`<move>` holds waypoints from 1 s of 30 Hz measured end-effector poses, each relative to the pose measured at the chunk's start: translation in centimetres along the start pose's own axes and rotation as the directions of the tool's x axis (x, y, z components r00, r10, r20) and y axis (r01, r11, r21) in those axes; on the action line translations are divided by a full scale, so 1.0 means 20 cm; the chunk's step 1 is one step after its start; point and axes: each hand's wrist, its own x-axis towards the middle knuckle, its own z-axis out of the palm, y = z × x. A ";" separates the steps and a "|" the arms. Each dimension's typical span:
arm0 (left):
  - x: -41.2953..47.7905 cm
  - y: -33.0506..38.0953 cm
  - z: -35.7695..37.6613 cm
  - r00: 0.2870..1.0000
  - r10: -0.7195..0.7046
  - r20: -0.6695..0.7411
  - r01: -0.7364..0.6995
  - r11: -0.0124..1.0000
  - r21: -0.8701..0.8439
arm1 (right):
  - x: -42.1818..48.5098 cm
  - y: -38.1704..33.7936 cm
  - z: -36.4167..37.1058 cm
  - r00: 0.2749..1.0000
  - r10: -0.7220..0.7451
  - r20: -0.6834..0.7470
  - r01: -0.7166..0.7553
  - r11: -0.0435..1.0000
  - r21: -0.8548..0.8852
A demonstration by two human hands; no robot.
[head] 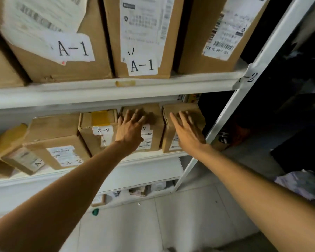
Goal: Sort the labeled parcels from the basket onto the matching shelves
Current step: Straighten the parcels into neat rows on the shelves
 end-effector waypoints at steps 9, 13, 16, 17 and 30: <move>-0.02 0.11 0.07 0.980 -0.077 -0.182 0.071 0.997 -0.036 | 0.02 0.14 0.11 0.986 -0.092 -0.141 0.085 0.995 -0.054; -0.01 0.19 0.07 0.977 -0.075 -0.199 0.071 0.997 -0.026 | 0.01 0.24 0.09 0.993 -0.096 -0.075 0.089 0.992 -0.085; 0.01 0.25 0.09 0.977 -0.090 -0.195 0.084 0.996 -0.040 | 0.01 0.30 0.07 0.992 -0.100 -0.082 0.093 0.992 -0.086; 0.02 0.26 0.09 0.977 -0.091 -0.194 0.084 0.995 -0.045 | 0.01 0.31 0.07 0.992 -0.098 -0.081 0.092 0.993 -0.077; -0.39 0.01 -0.07 0.969 -0.136 -0.204 0.099 0.978 -0.182 | 0.01 -0.15 0.06 0.894 -0.355 -0.275 0.393 0.914 0.099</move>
